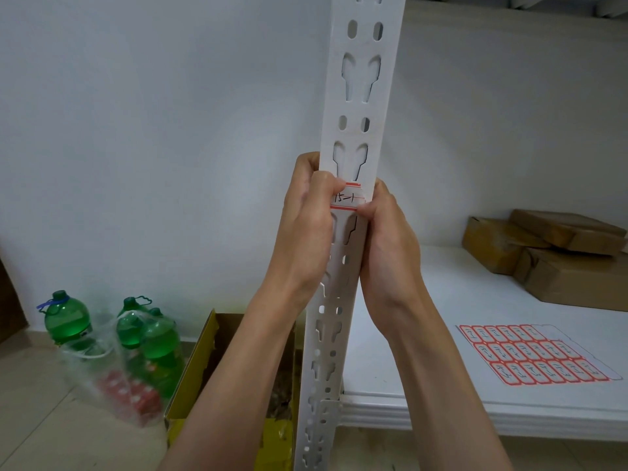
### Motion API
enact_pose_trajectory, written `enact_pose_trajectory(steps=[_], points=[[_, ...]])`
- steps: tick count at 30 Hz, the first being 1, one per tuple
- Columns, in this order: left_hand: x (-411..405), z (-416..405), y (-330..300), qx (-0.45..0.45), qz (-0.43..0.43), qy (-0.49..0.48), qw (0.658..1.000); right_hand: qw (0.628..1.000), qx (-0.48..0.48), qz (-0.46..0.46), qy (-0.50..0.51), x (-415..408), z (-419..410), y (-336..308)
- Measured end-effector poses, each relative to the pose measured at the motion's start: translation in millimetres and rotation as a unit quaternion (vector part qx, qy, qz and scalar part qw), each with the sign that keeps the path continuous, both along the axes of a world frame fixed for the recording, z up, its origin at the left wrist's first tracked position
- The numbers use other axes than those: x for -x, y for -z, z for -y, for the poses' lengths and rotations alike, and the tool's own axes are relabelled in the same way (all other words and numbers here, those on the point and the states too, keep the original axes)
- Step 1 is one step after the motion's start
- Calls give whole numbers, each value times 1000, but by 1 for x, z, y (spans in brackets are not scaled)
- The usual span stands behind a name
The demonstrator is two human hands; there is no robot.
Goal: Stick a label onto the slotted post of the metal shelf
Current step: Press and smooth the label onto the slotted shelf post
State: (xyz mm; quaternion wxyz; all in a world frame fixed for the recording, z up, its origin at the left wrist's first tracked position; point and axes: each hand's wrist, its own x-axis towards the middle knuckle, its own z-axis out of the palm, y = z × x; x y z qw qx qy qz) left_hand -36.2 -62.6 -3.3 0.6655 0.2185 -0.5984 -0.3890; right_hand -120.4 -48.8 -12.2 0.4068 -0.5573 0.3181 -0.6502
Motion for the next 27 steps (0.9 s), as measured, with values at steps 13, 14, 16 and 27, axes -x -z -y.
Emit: enact_pose_trajectory(steps=[13,14,16,27], points=[[0,0,-1,-9,-1,-8,1000,1000,1,-18,-4,4,0,-1],[0,1,0,-8,-2,-4,1000,1000,2,-14,-9,4,0,0],[0,1,0,-7,1,-2,1000,1000,4,-6,-18,5,1,0],[-2,-2,-1,-10,15,-11,1000,997,28,22,-74,15,3,5]])
